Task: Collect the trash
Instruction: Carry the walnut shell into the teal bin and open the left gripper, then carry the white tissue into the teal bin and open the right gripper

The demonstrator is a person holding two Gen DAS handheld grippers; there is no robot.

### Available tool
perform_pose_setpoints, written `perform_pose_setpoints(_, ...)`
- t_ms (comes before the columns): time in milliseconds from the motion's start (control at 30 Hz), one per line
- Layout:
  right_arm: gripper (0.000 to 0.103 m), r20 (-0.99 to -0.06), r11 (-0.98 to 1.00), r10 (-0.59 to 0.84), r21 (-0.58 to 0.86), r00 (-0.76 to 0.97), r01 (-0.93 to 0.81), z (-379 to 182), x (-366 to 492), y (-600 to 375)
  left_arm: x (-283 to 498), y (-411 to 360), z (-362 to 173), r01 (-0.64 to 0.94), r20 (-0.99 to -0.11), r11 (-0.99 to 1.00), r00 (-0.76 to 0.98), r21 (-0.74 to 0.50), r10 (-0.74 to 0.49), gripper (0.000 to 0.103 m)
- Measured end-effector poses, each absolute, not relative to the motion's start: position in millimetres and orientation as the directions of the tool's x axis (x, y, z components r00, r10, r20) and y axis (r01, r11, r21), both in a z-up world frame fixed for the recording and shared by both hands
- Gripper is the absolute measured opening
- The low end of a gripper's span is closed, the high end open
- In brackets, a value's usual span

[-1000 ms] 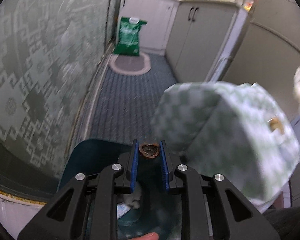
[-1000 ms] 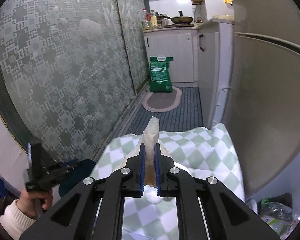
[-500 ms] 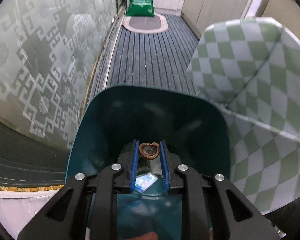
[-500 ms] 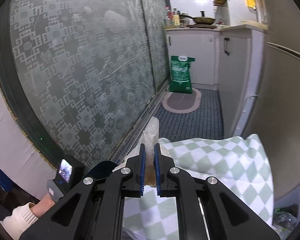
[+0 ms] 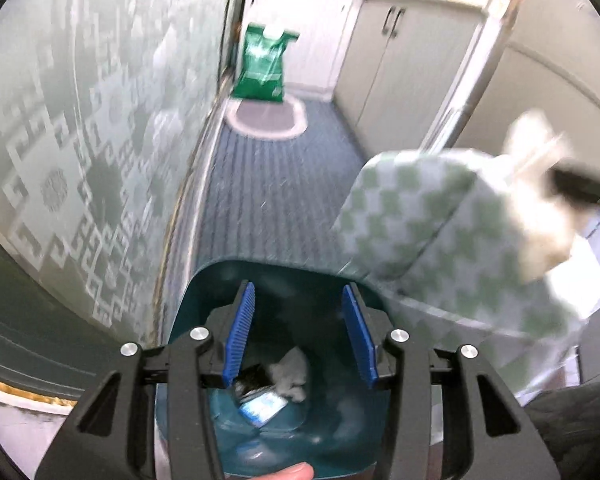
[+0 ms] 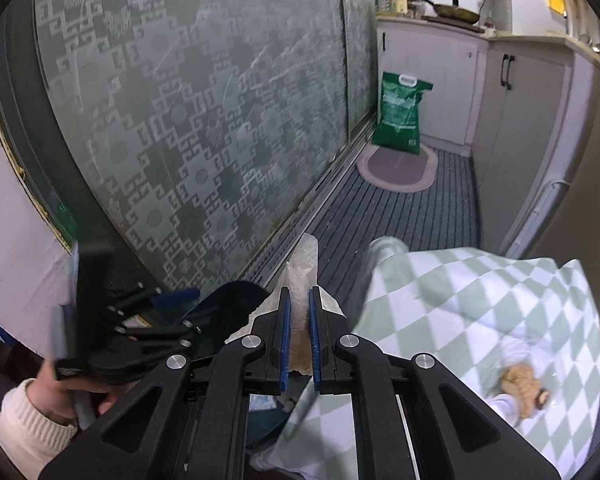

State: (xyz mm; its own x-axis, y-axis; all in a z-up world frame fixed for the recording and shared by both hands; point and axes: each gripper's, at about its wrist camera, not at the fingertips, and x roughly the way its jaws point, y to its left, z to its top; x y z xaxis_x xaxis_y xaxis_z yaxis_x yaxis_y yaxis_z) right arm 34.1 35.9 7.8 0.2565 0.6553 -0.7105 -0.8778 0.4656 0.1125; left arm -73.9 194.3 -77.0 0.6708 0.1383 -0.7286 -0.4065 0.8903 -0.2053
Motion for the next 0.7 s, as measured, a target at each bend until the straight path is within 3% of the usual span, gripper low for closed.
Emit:
perform_pose_setpoints(567, 0.008, -0.781, 0.395, 0.615, 0.188, 0.107, -0.899, -41.7, 11.2, 79.4, -142.9, 156.3, 52.3, -0.217, -0.33, 0.93, 0.937, -0.296, 0.113, 0.057)
perform_pose_setpoints(700, 0.008, -0.796, 0.373, 0.599, 0.181, 0.087, -0.91, -52.7, 0.2, 93.2, -159.4, 149.4, 71.3, -0.173, -0.233, 0.939, 0.967, -0.298, 0.104, 0.068)
